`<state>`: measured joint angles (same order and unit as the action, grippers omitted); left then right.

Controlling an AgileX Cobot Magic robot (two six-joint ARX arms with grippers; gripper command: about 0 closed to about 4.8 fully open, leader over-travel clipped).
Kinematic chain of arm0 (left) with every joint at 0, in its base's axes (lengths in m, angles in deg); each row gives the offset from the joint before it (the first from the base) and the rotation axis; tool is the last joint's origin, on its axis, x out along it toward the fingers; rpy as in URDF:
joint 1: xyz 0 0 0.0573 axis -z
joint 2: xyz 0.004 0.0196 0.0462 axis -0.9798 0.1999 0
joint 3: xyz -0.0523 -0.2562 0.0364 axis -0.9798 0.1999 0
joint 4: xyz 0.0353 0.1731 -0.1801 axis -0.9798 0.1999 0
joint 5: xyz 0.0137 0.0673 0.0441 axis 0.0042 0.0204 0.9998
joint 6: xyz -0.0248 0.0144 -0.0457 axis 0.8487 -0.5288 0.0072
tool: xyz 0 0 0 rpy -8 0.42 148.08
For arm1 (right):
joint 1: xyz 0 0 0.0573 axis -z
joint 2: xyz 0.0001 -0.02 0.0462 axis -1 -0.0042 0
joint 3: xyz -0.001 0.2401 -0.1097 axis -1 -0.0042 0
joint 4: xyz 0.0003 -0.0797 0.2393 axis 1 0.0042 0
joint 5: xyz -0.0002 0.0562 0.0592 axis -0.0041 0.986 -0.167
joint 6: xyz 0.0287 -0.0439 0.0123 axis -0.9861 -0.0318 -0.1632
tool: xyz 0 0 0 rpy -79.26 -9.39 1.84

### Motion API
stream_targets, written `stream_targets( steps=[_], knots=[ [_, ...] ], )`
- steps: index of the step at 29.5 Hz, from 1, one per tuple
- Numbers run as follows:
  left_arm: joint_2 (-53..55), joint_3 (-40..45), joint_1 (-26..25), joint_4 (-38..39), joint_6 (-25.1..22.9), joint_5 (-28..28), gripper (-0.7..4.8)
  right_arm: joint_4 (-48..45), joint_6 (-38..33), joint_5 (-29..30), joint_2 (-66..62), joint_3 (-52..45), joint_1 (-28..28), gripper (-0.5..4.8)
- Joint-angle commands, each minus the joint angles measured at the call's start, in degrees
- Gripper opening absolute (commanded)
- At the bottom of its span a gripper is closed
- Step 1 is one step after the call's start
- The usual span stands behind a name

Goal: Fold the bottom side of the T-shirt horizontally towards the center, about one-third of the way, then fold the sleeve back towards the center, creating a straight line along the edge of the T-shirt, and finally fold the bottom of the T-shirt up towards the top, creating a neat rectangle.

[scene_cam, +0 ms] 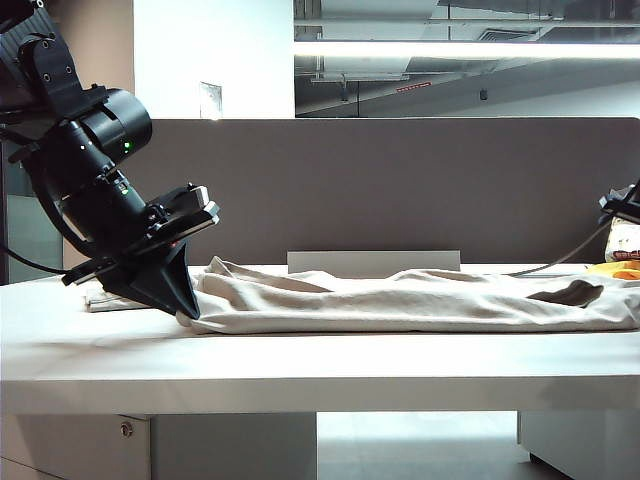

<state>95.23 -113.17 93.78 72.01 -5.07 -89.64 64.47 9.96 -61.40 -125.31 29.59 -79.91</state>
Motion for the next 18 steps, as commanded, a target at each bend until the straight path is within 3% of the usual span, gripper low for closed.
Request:
stream_targets(
  steps=[1,8,18],
  knots=[
    [-0.3,-0.1,0.0,2.1,-2.1,0.9,-0.06,1.8,1.4,0.1,0.2,-0.2,0.5,-0.06],
    [-2.6,1.3,0.0,4.0,-3.5,0.9,-0.06,1.3,1.7,0.1,2.4,-4.7,2.0,-0.06],
    [-11.8,10.0,0.2,4.5,-3.4,-0.5,-0.06,0.7,1.7,0.2,12.1,-13.7,2.8,-0.06]
  ],
)
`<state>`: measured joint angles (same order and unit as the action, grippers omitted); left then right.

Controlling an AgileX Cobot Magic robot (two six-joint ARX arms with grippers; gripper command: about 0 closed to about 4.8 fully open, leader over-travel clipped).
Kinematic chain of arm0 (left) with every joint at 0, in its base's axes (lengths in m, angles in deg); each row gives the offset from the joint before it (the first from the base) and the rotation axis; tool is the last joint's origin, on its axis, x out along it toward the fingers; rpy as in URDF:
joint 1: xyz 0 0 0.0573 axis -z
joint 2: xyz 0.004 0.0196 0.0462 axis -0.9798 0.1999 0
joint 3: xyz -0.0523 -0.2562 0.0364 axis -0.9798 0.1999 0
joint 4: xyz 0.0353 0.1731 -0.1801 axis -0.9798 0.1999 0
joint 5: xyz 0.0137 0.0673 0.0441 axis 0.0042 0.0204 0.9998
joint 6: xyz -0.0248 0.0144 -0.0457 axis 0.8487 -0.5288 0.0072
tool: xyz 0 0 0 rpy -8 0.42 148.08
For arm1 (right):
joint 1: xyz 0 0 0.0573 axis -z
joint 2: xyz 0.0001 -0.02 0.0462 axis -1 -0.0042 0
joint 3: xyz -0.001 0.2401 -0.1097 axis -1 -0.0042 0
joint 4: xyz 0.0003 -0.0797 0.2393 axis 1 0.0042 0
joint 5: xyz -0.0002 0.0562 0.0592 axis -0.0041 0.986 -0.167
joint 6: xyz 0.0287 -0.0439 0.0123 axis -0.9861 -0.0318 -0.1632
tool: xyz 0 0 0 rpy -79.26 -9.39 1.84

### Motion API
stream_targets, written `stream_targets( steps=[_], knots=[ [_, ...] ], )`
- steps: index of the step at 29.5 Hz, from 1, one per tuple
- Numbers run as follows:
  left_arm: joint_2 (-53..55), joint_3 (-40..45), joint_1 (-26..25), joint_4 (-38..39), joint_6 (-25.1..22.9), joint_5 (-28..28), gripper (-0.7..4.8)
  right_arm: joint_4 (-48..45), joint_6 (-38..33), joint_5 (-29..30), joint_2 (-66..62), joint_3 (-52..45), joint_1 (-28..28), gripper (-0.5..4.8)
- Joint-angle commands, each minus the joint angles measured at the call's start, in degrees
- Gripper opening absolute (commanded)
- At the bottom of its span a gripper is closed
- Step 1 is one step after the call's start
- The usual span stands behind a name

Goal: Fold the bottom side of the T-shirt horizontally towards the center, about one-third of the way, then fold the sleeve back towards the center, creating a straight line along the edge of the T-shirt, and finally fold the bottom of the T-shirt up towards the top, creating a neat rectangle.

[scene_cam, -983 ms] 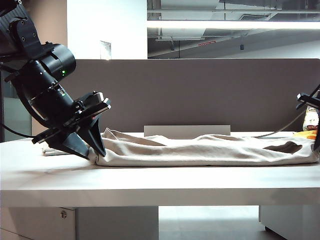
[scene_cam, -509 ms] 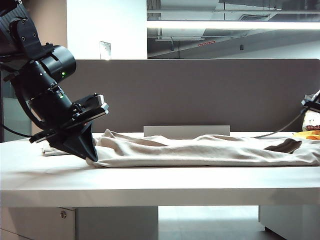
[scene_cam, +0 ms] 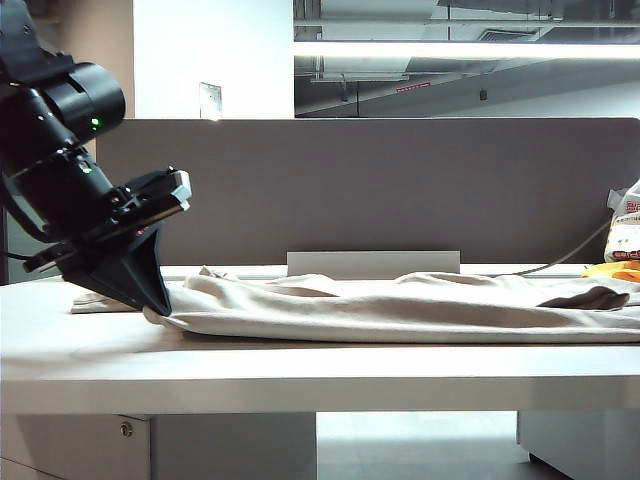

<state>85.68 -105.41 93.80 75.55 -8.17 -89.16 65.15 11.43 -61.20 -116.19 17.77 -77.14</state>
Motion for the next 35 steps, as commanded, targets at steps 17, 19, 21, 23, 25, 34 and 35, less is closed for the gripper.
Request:
stream_targets(
  steps=[17,19,21,23,25,34,35],
  knots=[
    [-17.5,15.8,0.3,3.5,3.9,-3.2,-0.06,7.6,-0.2,-0.1,24.3,-15.9,0.0,-0.06],
    [-19.1,16.1,0.2,4.4,4.0,-3.2,-0.06,8.2,-0.1,0.0,25.9,-16.9,0.0,-0.06],
    [-20.8,16.7,0.2,4.9,4.0,-3.2,-0.06,8.5,-0.2,0.2,27.3,-17.6,0.0,-0.06],
    [-22.2,17.3,0.3,5.0,4.5,-3.2,-0.06,8.6,-0.2,0.2,28.0,-17.9,0.0,-0.06],
    [-22.8,17.8,0.2,5.1,5.1,-3.3,-0.06,8.9,-0.2,0.3,28.3,-18.0,0.0,-0.06],
    [-22.8,18.9,0.2,4.3,5.1,-3.7,0.64,8.4,-0.2,0.3,28.3,-18.0,0.0,0.76],
    [-22.8,18.9,0.2,3.9,5.4,-3.6,1.12,8.1,-0.3,0.3,28.3,-18.0,0.0,1.42]
  ],
)
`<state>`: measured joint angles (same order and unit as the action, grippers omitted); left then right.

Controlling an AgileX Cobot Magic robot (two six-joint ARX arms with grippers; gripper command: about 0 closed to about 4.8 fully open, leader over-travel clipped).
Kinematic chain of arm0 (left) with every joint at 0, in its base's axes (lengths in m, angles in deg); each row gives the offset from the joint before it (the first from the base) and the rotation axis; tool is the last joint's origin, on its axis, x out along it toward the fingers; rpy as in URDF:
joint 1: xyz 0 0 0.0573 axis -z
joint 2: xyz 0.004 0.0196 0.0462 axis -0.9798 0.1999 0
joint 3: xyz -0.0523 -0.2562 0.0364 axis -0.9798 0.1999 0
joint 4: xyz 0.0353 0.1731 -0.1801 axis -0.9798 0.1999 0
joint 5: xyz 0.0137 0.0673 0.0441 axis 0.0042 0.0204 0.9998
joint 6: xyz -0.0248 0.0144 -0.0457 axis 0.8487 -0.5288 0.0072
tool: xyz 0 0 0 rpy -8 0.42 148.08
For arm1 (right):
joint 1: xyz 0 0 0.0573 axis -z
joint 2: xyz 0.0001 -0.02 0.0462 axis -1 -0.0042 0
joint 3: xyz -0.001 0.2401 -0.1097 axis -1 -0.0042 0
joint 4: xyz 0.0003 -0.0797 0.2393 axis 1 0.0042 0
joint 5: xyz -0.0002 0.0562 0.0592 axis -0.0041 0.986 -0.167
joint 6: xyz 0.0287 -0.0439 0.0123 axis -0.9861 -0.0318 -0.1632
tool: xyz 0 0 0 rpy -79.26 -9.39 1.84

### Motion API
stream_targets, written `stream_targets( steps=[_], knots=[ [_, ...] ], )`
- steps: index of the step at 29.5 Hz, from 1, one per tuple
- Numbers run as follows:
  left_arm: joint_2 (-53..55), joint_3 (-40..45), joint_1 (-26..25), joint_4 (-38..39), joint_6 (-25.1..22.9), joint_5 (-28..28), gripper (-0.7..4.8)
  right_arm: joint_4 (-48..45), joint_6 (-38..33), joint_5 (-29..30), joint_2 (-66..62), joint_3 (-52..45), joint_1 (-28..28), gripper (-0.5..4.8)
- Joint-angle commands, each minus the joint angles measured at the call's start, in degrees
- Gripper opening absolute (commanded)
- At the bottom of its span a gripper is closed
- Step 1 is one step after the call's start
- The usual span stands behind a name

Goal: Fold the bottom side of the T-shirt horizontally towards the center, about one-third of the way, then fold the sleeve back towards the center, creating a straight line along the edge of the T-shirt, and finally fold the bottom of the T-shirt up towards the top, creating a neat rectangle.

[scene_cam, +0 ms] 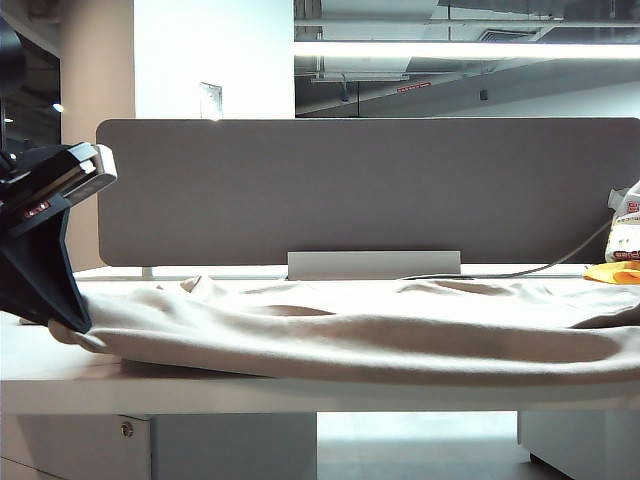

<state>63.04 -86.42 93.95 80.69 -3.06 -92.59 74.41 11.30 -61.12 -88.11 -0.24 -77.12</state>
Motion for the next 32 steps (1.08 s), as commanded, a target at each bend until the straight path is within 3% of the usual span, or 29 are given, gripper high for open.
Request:
stream_targets(
  steps=[1,3,5,9,15,21,32],
  knots=[
    [-0.2,-0.1,0.1,-1.9,0.9,-0.2,1.69,-1.2,-0.4,0.3,0.2,0.0,0.0,1.87],
    [-0.2,-0.1,0.1,-2.6,1.9,-0.2,2.56,-1.7,-1.5,0.3,0.2,0.0,0.0,2.74],
    [-0.2,-0.2,0.1,-3.7,2.7,0.1,3.53,-2.4,-1.6,0.3,0.2,0.1,0.0,3.24],
    [-0.2,-0.3,0.1,-7.0,5.0,3.0,4.37,-5.1,-2.6,0.3,0.2,0.5,0.0,3.57],
    [1.4,-3.0,-0.1,-11.0,6.4,11.4,4.36,-14.0,-7.1,-3.3,-0.1,1.6,0.0,3.69],
    [9.9,-12.5,-2.6,-10.5,6.0,10.1,4.36,-17.8,-7.3,-6.6,-7.3,9.3,0.1,3.68],
    [24.5,-29.5,-11.5,-6.6,2.7,10.1,4.34,-14.2,-7.1,-4.3,-28.0,28.7,5.6,3.64]
  ],
)
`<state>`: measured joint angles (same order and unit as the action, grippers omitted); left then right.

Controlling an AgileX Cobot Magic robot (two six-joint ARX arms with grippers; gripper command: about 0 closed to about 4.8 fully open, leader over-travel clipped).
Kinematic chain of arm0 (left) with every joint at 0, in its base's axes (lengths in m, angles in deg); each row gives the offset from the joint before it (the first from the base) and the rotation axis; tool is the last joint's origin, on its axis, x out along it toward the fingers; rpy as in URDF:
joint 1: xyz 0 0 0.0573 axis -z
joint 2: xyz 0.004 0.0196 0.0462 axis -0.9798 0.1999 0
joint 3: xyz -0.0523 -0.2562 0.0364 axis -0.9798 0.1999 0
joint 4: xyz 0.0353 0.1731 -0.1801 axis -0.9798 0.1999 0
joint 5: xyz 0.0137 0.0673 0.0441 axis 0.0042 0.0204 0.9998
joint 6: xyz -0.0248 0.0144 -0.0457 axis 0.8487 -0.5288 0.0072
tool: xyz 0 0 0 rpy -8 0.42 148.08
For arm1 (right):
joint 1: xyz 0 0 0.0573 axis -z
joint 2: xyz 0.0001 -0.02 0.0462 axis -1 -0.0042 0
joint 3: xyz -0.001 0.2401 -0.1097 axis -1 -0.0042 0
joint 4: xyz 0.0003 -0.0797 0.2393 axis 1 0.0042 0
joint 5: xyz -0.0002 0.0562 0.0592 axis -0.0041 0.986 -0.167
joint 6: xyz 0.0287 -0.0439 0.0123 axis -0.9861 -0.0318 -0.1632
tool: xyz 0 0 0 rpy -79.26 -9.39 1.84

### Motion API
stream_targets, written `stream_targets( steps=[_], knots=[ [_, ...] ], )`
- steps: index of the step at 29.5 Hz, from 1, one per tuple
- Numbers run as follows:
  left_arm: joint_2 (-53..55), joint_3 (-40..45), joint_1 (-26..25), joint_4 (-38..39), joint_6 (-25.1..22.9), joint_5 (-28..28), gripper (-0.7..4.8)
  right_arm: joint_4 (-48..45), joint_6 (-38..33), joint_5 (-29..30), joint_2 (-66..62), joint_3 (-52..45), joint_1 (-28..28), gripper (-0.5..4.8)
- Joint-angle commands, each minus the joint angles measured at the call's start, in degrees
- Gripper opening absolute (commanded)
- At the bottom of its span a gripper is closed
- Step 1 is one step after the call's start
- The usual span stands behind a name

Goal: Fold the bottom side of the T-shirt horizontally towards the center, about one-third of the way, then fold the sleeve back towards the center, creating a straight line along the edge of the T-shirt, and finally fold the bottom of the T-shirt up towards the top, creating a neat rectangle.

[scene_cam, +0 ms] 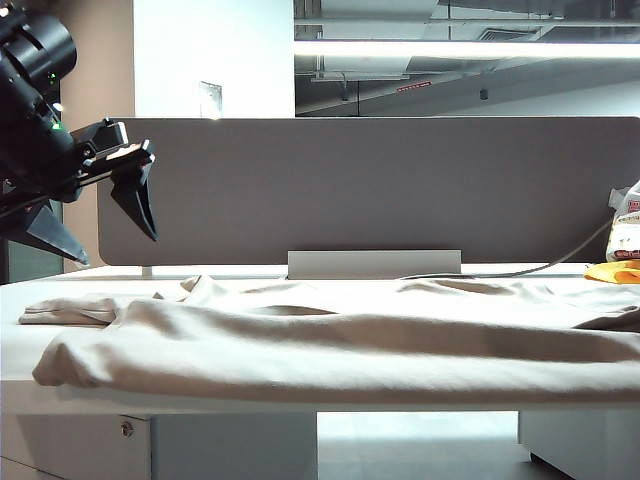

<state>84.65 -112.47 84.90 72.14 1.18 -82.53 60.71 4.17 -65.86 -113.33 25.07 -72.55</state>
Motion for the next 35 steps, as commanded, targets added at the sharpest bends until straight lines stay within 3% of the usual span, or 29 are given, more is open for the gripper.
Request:
stream_targets(
  steps=[1,14,20,22,25,35],
  knots=[
    [4.1,-4.6,-3.5,2.3,-1.8,0.0,4.34,-0.5,0.0,0.7,-4.1,4.8,1.2,3.64],
    [16.2,-17.8,-8.7,7.8,-4.5,0.5,4.34,4.3,2.0,4.0,-20.8,20.9,2.4,3.64],
    [19.5,-22.6,-8.9,10.8,-8.3,4.8,4.34,5.1,4.5,2.5,-24.3,25.6,2.6,3.61],
    [20.7,-24.3,-9.2,12.3,-9.0,5.3,4.34,5.6,6.1,0.4,-24.8,26.9,3.0,3.31],
    [21.5,-25.4,-9.9,12.8,-9.0,5.2,4.34,5.9,7.4,-0.9,-25.2,28.3,3.8,2.91],
    [23.5,-25.6,-10.7,14.0,-8.8,5.1,4.34,9.1,7.4,0.5,-29.1,30.7,5.7,3.03]
  ],
)
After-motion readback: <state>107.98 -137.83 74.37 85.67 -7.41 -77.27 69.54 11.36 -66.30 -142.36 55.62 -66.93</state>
